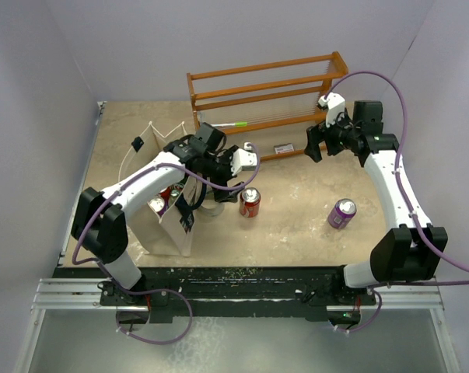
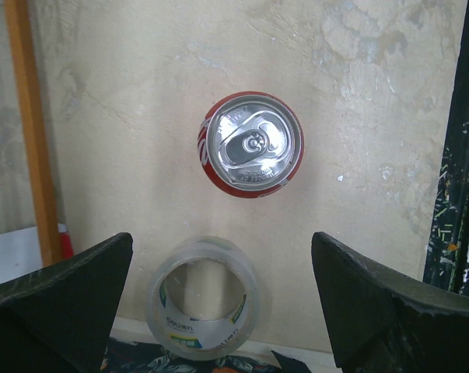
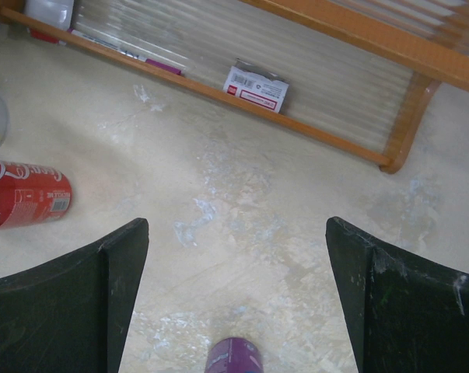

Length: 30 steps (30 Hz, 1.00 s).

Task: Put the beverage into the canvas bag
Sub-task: Pick up the drink from the center of the board.

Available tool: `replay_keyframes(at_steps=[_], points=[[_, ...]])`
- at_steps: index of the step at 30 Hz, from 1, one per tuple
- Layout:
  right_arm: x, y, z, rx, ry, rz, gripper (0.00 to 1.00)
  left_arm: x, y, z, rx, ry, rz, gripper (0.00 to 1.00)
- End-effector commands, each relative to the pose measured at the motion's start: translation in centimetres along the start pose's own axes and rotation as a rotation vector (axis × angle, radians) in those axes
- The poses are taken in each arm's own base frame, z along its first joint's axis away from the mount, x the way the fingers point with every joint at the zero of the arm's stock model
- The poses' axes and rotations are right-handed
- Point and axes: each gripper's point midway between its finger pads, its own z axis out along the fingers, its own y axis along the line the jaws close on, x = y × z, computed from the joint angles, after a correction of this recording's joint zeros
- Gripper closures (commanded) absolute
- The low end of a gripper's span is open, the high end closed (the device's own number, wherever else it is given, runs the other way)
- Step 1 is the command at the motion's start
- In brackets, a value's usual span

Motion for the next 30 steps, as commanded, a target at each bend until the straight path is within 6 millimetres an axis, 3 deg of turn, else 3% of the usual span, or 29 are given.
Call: replay_keyframes(at_steps=[1,8,15,22,30], points=[[-1.1,-0.4,-1.4,0.007,-0.072,0.014,0.04,0.4,-0.1,1.9,0.046,0.006,0.079,0.01],[-0.5,-2.2,-2.4,0.068,-0.092,0.057,0.04,1.5,-1.0,5.9,0.123,0.037,0.148,0.01],[0.8,-3.1,-3.3,0.089,-0.095,0.106,0.04,-0.2,-1.5,8.2,0.123,0.019,0.183,0.02],[1.8,-3.4,-3.9,0.095,-0.101,0.145,0.05,-1.3,-1.8,8.5,0.113,0.011,0.187,0.1],[2.3,-3.3,-3.8,0.087,-0.099,0.16,0.05,-1.9,-2.3,8.5,0.128,0.0,0.181,0.27]])
